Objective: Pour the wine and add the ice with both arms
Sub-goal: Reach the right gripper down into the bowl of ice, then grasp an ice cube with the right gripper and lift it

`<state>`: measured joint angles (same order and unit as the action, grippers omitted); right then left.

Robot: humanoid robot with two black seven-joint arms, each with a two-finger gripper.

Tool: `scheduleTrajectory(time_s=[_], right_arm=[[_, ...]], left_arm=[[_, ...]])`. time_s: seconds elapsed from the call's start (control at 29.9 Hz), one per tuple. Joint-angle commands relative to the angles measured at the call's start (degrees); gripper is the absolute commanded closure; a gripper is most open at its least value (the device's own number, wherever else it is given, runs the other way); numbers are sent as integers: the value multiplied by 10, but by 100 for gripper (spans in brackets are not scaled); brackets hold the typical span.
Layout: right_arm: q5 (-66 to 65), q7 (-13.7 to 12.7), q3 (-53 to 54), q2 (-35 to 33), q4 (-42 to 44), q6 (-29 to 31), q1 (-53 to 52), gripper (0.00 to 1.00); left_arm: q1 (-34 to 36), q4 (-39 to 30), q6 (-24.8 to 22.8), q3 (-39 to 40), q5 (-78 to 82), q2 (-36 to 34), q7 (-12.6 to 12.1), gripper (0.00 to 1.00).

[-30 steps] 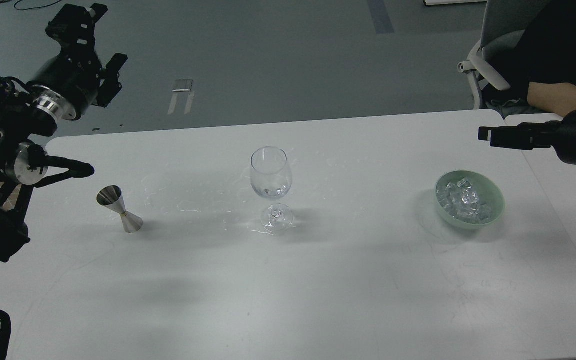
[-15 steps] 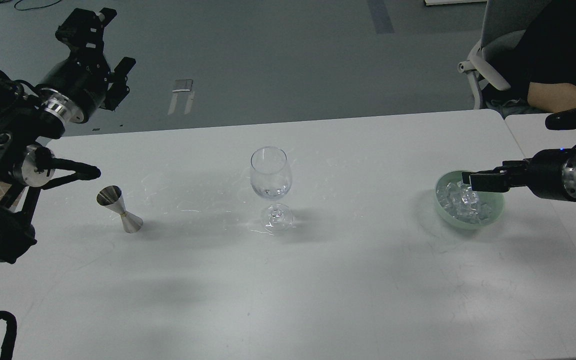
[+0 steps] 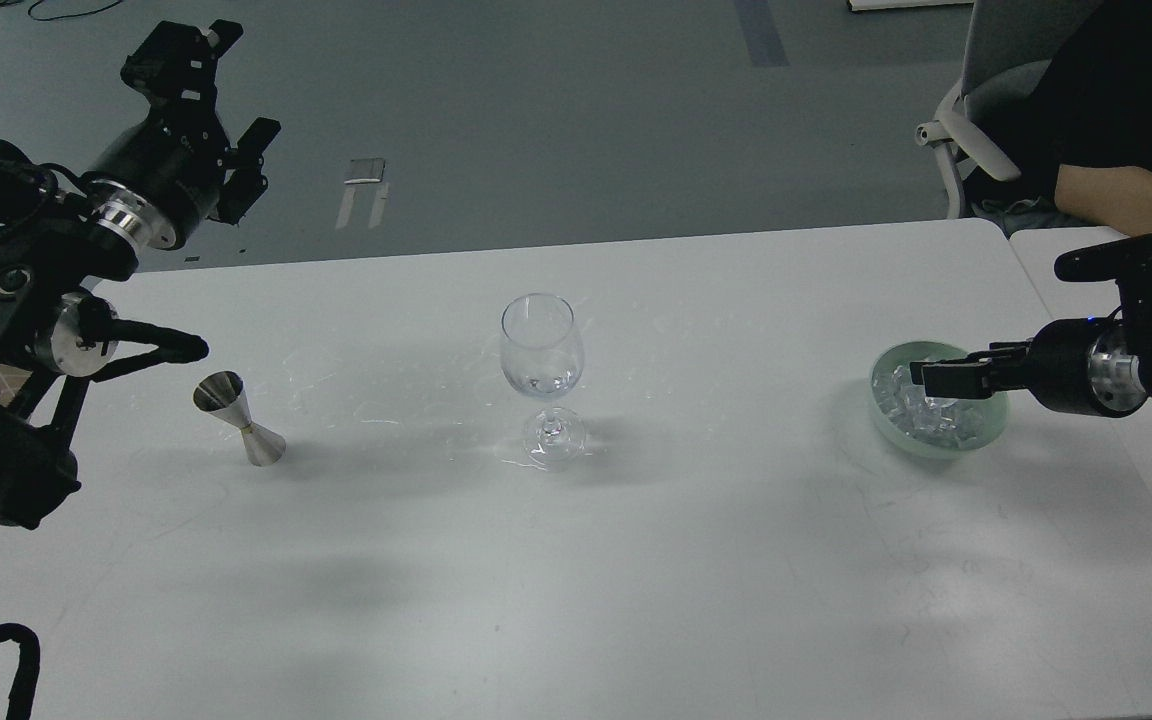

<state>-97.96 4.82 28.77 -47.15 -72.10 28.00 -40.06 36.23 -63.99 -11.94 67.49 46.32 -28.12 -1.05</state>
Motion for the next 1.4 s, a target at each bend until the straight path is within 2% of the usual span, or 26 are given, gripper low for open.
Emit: scheduleTrajectory(time_s=[0.0, 0.6, 0.7, 0.73, 0.77, 1.17, 1.37], right_arm=[[0, -1, -3, 10, 12, 0, 1, 1], [-1, -3, -5, 36, 46, 0, 8, 5], [-1, -3, -5, 37, 49, 0, 8, 13], [-1, -5, -5, 37, 50, 0, 8, 23], [-1, -5, -5, 37, 50, 0, 8, 29], [-1, -5, -5, 38, 49, 0, 11, 39], [-1, -5, -5, 41, 48, 0, 12, 55]], left_arm=[[1, 0, 0, 0, 0, 0, 0, 3], [-3, 0, 0, 0, 0, 1, 0, 3], [-3, 0, 0, 0, 0, 1, 0, 3], [-3, 0, 0, 0, 0, 1, 0, 3], [-3, 0, 0, 0, 0, 1, 0, 3], [-3, 0, 0, 0, 0, 2, 0, 3], [-3, 0, 0, 0, 0, 2, 0, 3]])
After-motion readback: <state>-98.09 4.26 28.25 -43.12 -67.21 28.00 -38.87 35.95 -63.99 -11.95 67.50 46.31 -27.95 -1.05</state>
